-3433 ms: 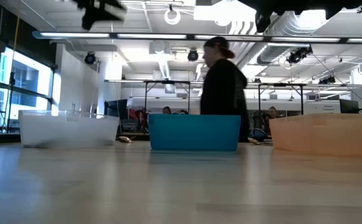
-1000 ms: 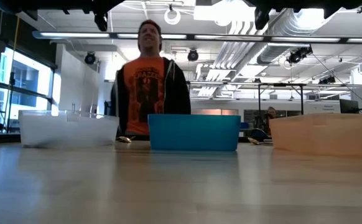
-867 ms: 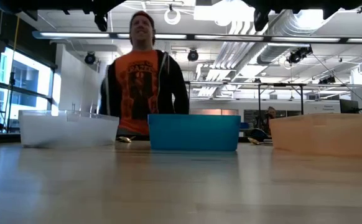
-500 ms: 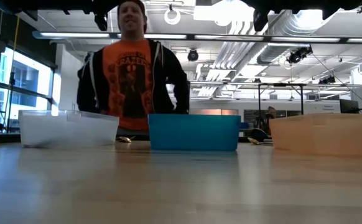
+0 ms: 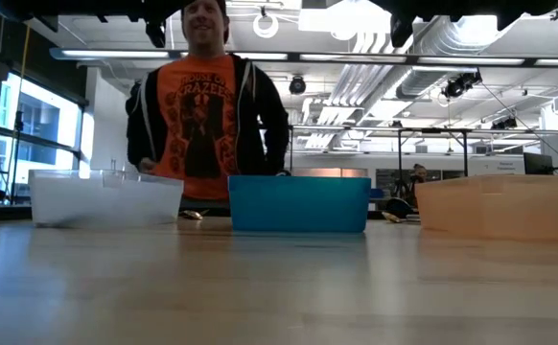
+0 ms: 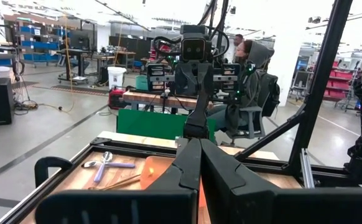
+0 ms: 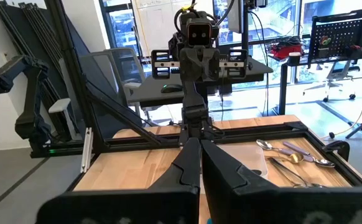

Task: Sort silverware by color (type)
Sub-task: Put the black spoon into the transparent bin

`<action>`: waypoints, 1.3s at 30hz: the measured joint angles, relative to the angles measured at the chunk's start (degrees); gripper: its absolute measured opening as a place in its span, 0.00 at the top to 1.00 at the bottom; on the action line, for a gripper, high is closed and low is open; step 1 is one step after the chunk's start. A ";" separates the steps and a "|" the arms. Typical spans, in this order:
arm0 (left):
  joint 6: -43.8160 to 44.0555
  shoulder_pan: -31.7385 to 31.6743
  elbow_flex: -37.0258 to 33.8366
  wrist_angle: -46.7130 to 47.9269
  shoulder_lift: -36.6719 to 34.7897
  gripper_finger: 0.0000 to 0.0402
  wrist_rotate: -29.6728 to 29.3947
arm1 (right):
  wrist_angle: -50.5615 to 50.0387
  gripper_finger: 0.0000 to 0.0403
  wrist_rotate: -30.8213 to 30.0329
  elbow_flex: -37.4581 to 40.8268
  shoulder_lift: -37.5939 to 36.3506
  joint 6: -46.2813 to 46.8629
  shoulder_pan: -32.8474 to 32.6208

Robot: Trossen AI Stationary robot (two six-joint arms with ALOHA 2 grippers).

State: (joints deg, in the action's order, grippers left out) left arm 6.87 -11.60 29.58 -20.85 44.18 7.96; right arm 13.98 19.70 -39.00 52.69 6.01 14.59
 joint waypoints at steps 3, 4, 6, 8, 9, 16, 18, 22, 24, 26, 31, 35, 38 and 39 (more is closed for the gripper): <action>-0.02 0.00 0.00 0.01 0.00 1.00 0.00 | 0.00 1.00 0.00 0.00 0.00 -0.03 -0.01; -0.02 0.00 0.00 0.01 0.00 1.00 0.00 | 0.00 1.00 0.00 0.00 0.00 -0.03 -0.02; -0.01 0.00 0.00 0.01 0.00 1.00 0.00 | -0.15 1.00 0.00 0.00 0.00 -0.03 0.00; -0.01 0.00 0.00 0.01 0.00 1.00 0.00 | -0.90 1.00 0.00 0.00 -0.02 -0.03 -0.02; -0.02 0.00 0.00 0.01 0.00 1.00 0.00 | -1.30 1.00 0.00 0.00 -0.02 -0.03 -0.02; 0.00 0.00 0.00 0.01 0.00 1.00 0.00 | -1.66 1.00 0.00 0.00 -0.02 3.74 -0.01; 0.00 0.00 0.00 -0.01 0.00 1.00 0.00 | -1.66 1.00 0.00 0.00 -0.02 4.36 -0.02; 0.42 0.00 0.00 -0.01 0.00 1.00 0.00 | -1.66 1.00 0.00 0.00 -0.02 4.11 -0.02; 0.42 0.00 0.00 -0.01 0.00 1.00 0.00 | -1.66 1.00 0.00 0.00 -0.02 4.16 -0.02; 0.42 0.00 0.00 -0.01 0.00 1.00 0.00 | -1.68 1.00 0.00 0.00 -0.02 4.05 -0.02; 0.46 0.00 0.00 -0.01 0.00 1.00 0.00 | -1.68 1.00 0.40 0.00 -0.02 1.76 -0.02; 2.01 0.00 0.00 -0.04 0.00 1.00 0.00 | -1.68 1.00 0.48 0.00 -0.02 -0.12 -0.02; 3.46 0.00 0.02 0.01 0.00 1.00 -0.85 | -1.68 1.00 0.48 0.00 -0.02 -0.47 -0.02; 4.37 -0.06 0.40 0.51 0.10 1.00 -2.70 | -1.68 1.00 0.44 0.00 -0.02 -0.47 -0.02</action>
State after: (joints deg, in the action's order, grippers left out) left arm 11.24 -11.65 29.98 -20.34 44.28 5.26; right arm 12.29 20.14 -39.00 52.66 5.54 14.57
